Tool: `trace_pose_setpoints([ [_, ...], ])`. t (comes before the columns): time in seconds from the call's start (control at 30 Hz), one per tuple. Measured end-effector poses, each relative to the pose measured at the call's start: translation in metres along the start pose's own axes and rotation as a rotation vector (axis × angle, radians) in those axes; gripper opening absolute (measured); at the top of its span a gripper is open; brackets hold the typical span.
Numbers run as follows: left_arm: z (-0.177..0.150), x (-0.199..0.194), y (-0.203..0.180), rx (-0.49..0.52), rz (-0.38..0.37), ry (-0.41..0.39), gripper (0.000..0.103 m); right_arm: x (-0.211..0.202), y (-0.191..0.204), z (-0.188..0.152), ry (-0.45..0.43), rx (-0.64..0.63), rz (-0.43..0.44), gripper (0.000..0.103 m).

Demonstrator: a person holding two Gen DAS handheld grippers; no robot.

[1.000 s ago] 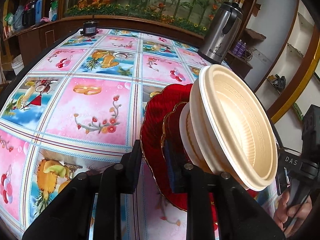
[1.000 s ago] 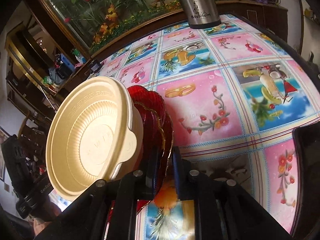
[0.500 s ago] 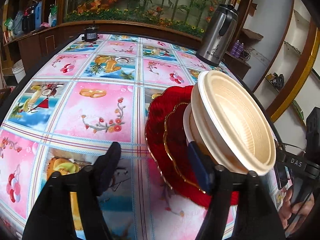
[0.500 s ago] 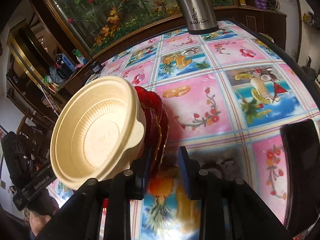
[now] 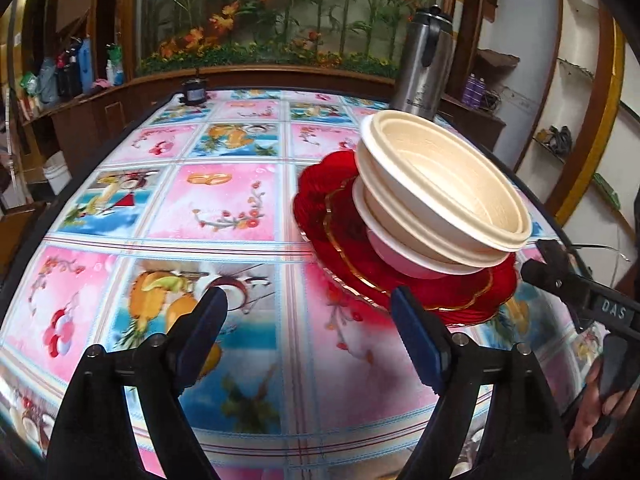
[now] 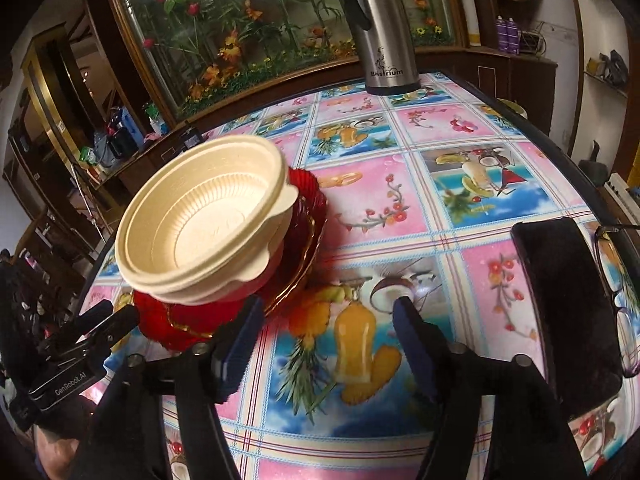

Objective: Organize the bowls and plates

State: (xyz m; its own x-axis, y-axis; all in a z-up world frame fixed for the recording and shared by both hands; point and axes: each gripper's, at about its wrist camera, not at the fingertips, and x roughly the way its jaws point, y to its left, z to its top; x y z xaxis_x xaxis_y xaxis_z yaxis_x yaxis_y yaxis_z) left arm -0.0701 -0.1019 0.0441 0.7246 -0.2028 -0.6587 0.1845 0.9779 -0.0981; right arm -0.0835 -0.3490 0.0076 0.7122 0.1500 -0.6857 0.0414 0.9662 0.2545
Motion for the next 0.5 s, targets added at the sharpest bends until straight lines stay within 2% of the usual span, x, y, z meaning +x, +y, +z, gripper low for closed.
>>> trace_pose_setpoints([
  [0.1, -0.002, 0.000, 0.000, 0.005, 0.032, -0.007, 0.085, 0.001, 0.009, -0.004, -0.004, -0.031, -0.013, 0.073],
  [0.23, -0.005, -0.002, -0.003, 0.028, 0.075, -0.016, 0.085, -0.002, 0.018, -0.009, -0.038, -0.055, -0.026, 0.086],
  [0.5, -0.009, -0.005, -0.010, 0.058, 0.125, -0.028, 0.087, -0.011, 0.034, -0.020, -0.124, -0.124, -0.069, 0.091],
])
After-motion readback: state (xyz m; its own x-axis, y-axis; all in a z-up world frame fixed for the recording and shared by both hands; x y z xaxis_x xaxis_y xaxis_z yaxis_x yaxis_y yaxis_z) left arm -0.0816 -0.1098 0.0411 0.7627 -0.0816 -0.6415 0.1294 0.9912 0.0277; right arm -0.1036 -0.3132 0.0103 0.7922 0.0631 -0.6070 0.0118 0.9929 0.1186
